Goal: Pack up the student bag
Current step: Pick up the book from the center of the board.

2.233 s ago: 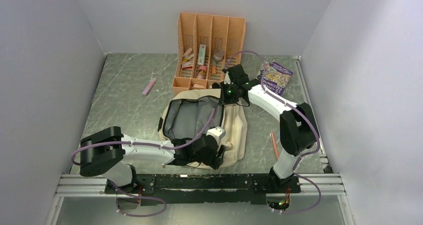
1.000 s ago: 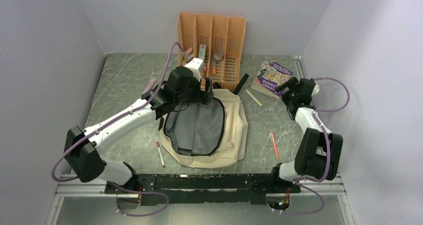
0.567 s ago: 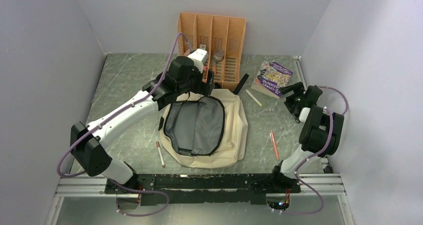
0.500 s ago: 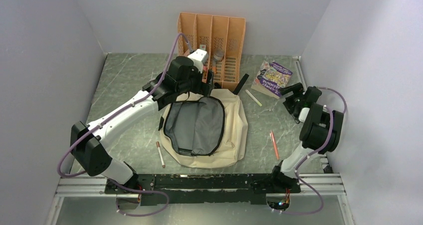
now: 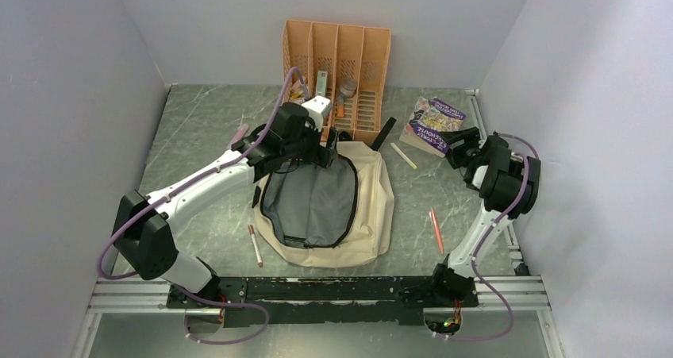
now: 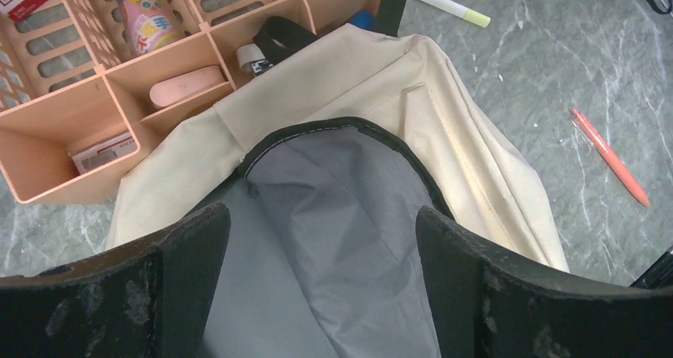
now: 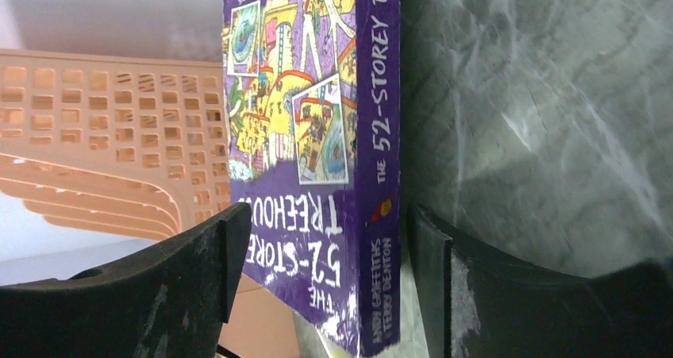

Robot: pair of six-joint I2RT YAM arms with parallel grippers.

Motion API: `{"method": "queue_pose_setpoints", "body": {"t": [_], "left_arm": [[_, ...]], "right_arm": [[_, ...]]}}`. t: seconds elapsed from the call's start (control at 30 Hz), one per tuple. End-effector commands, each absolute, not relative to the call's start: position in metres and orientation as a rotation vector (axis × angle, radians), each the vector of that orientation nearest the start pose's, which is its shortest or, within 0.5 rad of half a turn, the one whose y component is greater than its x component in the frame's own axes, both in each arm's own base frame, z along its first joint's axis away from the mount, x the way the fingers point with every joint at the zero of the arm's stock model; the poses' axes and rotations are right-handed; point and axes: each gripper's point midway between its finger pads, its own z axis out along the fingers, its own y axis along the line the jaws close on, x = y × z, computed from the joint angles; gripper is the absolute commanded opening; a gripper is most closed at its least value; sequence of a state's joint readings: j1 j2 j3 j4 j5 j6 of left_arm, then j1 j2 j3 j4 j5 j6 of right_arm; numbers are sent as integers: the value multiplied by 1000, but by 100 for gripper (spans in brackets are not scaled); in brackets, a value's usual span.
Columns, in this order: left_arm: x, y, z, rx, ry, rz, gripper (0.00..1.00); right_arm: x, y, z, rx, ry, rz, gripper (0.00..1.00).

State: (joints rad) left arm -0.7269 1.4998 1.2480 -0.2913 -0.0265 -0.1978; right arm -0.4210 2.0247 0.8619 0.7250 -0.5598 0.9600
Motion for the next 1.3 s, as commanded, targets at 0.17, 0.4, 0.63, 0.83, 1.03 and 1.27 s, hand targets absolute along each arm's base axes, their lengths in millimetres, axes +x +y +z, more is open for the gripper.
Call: {"method": "queue_pose_setpoints", "body": {"t": [0.17,0.4,0.63,0.83,1.03,1.27], "left_arm": [[336,-305,218,559,2048,-550,90],[337,-305,217,561,2055,-549,90],[338,-301,226,540,2036,-553,91],[340,-296,235,518,2016,-572,91],[342,-286,257,501,1941,-560,91],[336,-271,299,473,1767,-550,92]], "right_arm": [[478,-70,13,1029,1788,1046,63],[483,-67,41,915,1713,1124,27],[473,-66,94,754,1626,1040,0],[452,-70,136,663,1603,867,0],[424,-56,166,653,1586,774,0],[399,-32,196,626,1545,598,0]]}}
